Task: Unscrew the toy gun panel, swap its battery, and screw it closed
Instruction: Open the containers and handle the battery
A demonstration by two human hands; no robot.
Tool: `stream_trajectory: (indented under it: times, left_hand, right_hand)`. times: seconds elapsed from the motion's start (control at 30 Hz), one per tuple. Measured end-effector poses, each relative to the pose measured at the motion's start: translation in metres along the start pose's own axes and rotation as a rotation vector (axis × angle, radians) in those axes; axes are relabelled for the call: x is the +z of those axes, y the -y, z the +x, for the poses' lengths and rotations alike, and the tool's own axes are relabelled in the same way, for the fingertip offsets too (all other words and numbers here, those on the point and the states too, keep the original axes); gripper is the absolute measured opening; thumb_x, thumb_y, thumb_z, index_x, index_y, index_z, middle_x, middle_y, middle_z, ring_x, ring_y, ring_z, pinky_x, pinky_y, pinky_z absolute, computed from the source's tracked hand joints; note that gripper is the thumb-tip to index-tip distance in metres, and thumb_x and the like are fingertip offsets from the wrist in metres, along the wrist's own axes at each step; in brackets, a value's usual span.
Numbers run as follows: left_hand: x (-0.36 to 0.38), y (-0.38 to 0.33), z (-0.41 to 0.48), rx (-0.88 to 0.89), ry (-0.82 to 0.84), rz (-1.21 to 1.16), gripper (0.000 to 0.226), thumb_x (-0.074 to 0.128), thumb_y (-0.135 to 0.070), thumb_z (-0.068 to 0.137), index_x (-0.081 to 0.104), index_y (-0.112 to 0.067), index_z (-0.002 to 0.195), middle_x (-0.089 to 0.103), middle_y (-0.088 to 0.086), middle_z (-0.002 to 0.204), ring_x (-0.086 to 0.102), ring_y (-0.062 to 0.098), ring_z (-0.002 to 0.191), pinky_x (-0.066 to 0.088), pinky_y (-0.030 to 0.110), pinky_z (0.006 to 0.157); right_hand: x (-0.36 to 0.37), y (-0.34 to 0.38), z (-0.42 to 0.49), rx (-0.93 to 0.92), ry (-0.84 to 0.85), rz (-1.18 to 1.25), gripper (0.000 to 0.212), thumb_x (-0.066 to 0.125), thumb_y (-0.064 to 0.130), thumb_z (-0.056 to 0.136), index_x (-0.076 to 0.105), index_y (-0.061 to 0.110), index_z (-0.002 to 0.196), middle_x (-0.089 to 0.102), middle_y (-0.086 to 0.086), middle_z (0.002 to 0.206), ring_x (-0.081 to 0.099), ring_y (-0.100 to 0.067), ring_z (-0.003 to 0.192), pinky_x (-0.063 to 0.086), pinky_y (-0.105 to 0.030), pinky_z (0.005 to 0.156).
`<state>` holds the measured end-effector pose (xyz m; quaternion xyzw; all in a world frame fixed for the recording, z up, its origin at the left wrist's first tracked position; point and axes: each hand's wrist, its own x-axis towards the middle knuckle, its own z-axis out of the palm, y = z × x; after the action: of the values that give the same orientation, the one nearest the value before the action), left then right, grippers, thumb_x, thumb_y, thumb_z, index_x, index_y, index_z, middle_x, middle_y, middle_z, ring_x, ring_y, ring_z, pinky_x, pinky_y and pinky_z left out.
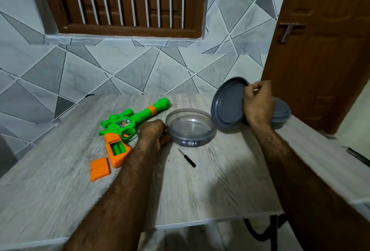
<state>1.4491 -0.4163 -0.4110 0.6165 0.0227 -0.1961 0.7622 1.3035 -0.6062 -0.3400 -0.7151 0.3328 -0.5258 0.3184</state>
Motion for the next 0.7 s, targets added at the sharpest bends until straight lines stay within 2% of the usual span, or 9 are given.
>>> stream_trajectory:
  times: [0.1, 0.17, 0.23, 0.33, 0.37, 0.47, 0.5, 0.6, 0.7]
  left_hand:
    - [0.000, 0.000, -0.001, 0.008, 0.007, 0.008, 0.016, 0.045, 0.005, 0.087, 0.053, -0.006, 0.080, 0.050, 0.014, 0.076, 0.052, 0.021, 0.065, 0.051, 0.021, 0.038]
    - [0.000, 0.001, 0.000, 0.008, 0.014, 0.003, 0.013, 0.046, 0.004, 0.088, 0.055, -0.005, 0.087, 0.052, 0.016, 0.081, 0.054, 0.021, 0.068, 0.052, 0.021, 0.040]
    - [0.001, 0.002, 0.002, 0.017, 0.016, 0.009, 0.016, 0.047, 0.003, 0.087, 0.057, -0.003, 0.099, 0.055, 0.018, 0.089, 0.057, 0.022, 0.071, 0.053, 0.023, 0.045]
    - [0.002, 0.003, 0.003, 0.032, 0.007, 0.021, 0.015, 0.048, 0.002, 0.088, 0.056, -0.002, 0.100, 0.055, 0.017, 0.085, 0.056, 0.022, 0.067, 0.052, 0.021, 0.042]
    - [0.002, 0.004, 0.003, 0.039, 0.001, 0.025, 0.012, 0.048, 0.002, 0.089, 0.056, -0.002, 0.096, 0.054, 0.016, 0.081, 0.055, 0.021, 0.064, 0.051, 0.020, 0.040]
    - [0.003, 0.004, 0.005, 0.060, -0.024, 0.043, 0.009, 0.049, 0.002, 0.089, 0.054, -0.005, 0.085, 0.049, 0.014, 0.072, 0.051, 0.020, 0.057, 0.048, 0.019, 0.039]
    - [0.003, 0.005, 0.006, 0.064, -0.027, 0.050, 0.007, 0.050, 0.001, 0.089, 0.056, -0.004, 0.087, 0.049, 0.013, 0.072, 0.050, 0.020, 0.057, 0.048, 0.019, 0.039]
    - [0.003, 0.005, 0.006, 0.060, -0.011, 0.060, 0.012, 0.057, -0.004, 0.089, 0.060, -0.003, 0.101, 0.050, 0.011, 0.074, 0.051, 0.020, 0.058, 0.050, 0.019, 0.040]
    - [0.002, 0.004, 0.006, 0.056, -0.002, 0.039, 0.014, 0.060, -0.003, 0.088, 0.060, -0.002, 0.102, 0.052, 0.010, 0.073, 0.054, 0.020, 0.059, 0.053, 0.022, 0.041]
  right_hand:
    - [-0.014, -0.019, 0.000, 0.222, -0.028, 0.028, 0.021, 0.047, 0.024, 0.100, 0.053, 0.007, 0.112, 0.056, -0.004, 0.097, 0.053, -0.019, 0.088, 0.036, -0.026, 0.070]
    - [-0.023, -0.032, -0.002, 0.319, -0.028, 0.017, 0.020, 0.044, 0.023, 0.100, 0.055, 0.009, 0.109, 0.056, -0.006, 0.094, 0.050, -0.018, 0.079, 0.041, -0.029, 0.064]
    - [-0.027, -0.046, -0.005, 0.404, -0.015, 0.018, 0.022, 0.044, 0.026, 0.100, 0.057, 0.010, 0.106, 0.059, -0.007, 0.094, 0.051, -0.017, 0.072, 0.039, -0.027, 0.055]
    - [-0.035, -0.058, -0.011, 0.460, -0.003, -0.007, 0.026, 0.045, 0.030, 0.099, 0.060, 0.010, 0.108, 0.065, -0.013, 0.108, 0.055, -0.022, 0.082, 0.040, -0.028, 0.066]
    - [-0.039, -0.061, -0.012, 0.465, 0.014, -0.028, 0.028, 0.046, 0.029, 0.099, 0.061, 0.008, 0.110, 0.064, -0.014, 0.109, 0.054, -0.023, 0.079, 0.041, -0.025, 0.063]
    - [-0.049, -0.066, -0.017, 0.454, 0.091, -0.084, 0.022, 0.050, 0.026, 0.098, 0.061, 0.008, 0.103, 0.061, -0.010, 0.097, 0.051, -0.013, 0.060, 0.036, -0.010, 0.035]
    - [-0.051, -0.069, -0.019, 0.449, 0.109, -0.105, 0.022, 0.053, 0.027, 0.096, 0.063, 0.008, 0.097, 0.065, -0.008, 0.093, 0.055, -0.014, 0.060, 0.039, -0.011, 0.036]
    - [-0.058, -0.077, -0.023, 0.460, 0.137, -0.162, 0.022, 0.059, 0.030, 0.087, 0.067, 0.011, 0.082, 0.072, -0.011, 0.079, 0.070, -0.026, 0.069, 0.058, -0.033, 0.061]
    - [-0.066, -0.078, -0.026, 0.467, 0.186, -0.215, 0.019, 0.060, 0.024, 0.089, 0.067, 0.009, 0.080, 0.069, -0.008, 0.070, 0.066, -0.020, 0.063, 0.049, -0.028, 0.056]
